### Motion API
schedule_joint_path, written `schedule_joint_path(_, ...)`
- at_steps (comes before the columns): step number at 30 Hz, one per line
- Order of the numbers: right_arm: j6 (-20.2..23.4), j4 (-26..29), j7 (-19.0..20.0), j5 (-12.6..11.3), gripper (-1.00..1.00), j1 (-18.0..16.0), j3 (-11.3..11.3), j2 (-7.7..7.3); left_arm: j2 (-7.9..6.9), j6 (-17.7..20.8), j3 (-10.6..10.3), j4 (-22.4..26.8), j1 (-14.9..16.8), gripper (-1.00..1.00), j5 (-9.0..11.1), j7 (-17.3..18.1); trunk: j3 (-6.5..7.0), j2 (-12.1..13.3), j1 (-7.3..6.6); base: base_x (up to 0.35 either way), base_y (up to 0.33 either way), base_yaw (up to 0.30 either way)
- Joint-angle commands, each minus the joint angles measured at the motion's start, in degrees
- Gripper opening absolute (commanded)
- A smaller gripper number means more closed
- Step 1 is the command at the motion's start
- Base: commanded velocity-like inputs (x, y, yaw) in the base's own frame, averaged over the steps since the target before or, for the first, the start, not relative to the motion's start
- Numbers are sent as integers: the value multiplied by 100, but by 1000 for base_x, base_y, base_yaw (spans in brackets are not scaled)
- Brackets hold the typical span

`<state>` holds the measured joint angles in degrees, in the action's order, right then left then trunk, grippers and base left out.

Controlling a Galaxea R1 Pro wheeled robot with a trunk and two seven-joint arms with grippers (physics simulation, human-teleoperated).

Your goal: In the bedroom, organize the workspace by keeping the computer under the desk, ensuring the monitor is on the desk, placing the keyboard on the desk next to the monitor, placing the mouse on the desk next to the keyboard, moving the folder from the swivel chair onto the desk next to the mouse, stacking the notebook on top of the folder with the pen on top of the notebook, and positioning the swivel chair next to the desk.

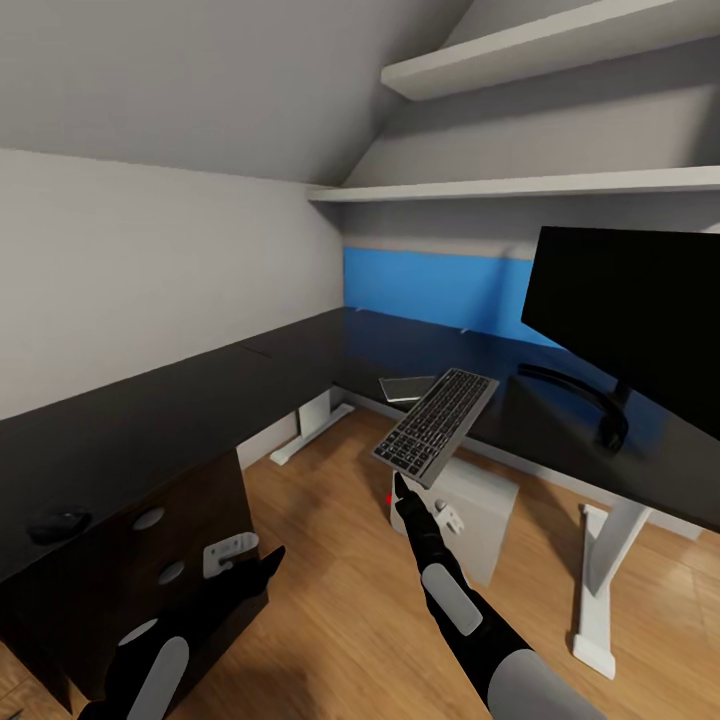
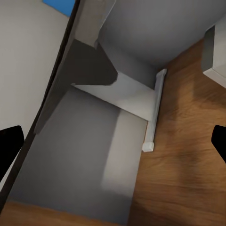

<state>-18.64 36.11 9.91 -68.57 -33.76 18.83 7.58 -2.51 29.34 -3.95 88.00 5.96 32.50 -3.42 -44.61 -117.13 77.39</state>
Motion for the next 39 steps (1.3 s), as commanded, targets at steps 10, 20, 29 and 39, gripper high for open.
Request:
schedule_joint_path(10, -34, -8, 30, -60, 100, -4, 25, -3, -4, 19, -3, 6, 2, 100, 54, -36, -5, -2, -1, 8, 0, 0)
schedule_joint_path(20, -34, -6, 33, -60, 100, -4, 25, -3, -4, 19, -8, 6, 2, 100, 54, -36, 66, 158, -88, 0, 0, 0)
schedule_joint_path(29, -30, 1, 32, -62, 100, -7, 18, -10, -4, 19, -7, 6, 2, 100, 54, -36, 156, 358, -198, 0, 0, 0)
schedule_joint_path(39, 17, -2, 24, -367, 100, -4, -8, -10, -4, 19, -10, 6, 2, 100, 54, -36, 156, 358, -198, 0, 0, 0)
